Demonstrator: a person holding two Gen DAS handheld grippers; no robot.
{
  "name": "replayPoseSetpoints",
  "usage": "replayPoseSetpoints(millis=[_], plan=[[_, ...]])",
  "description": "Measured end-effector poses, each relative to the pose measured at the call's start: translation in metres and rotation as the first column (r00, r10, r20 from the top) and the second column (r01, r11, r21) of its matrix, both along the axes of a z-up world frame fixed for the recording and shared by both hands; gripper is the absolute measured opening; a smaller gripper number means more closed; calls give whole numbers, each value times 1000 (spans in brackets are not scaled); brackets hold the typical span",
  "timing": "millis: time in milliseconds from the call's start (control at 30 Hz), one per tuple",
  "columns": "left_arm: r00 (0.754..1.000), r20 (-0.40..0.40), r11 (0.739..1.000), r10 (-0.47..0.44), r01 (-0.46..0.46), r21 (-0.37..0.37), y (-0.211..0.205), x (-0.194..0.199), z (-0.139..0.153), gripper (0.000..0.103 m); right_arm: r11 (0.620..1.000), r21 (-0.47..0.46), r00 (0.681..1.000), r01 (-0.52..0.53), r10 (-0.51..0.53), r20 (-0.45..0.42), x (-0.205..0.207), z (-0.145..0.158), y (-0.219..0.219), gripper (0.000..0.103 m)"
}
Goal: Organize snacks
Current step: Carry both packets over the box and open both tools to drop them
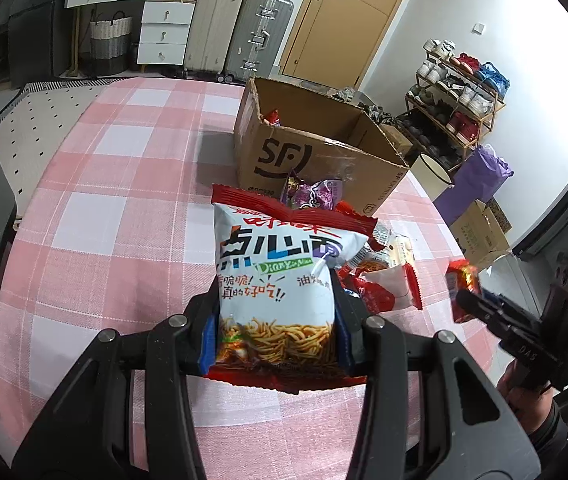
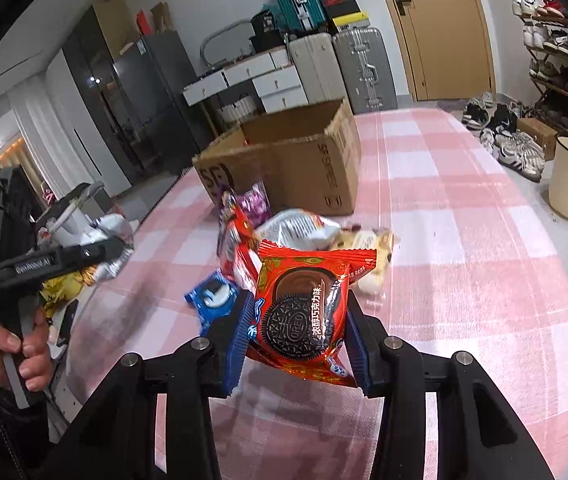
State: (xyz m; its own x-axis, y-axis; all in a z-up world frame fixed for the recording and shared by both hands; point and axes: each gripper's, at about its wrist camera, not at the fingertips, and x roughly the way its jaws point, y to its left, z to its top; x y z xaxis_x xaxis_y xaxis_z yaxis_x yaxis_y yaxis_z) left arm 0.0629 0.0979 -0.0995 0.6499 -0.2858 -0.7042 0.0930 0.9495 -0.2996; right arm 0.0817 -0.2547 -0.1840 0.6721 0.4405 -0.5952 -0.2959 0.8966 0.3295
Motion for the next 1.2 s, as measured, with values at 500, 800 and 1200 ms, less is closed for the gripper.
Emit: replayPoseSetpoints(millis=[500, 800, 1200], plan=[[997, 54, 998, -52, 50, 29, -18, 14, 37, 42, 995, 47, 990, -83, 77, 118, 13, 64, 12, 43], [990, 91, 993, -109, 105, 49, -34, 36, 69, 42, 988, 58, 978, -143, 132, 163, 34, 94, 25, 43], [988, 95, 991, -124, 119, 61, -54, 91, 103, 42, 980, 50, 964, -194, 181, 195, 80, 137, 48, 43]])
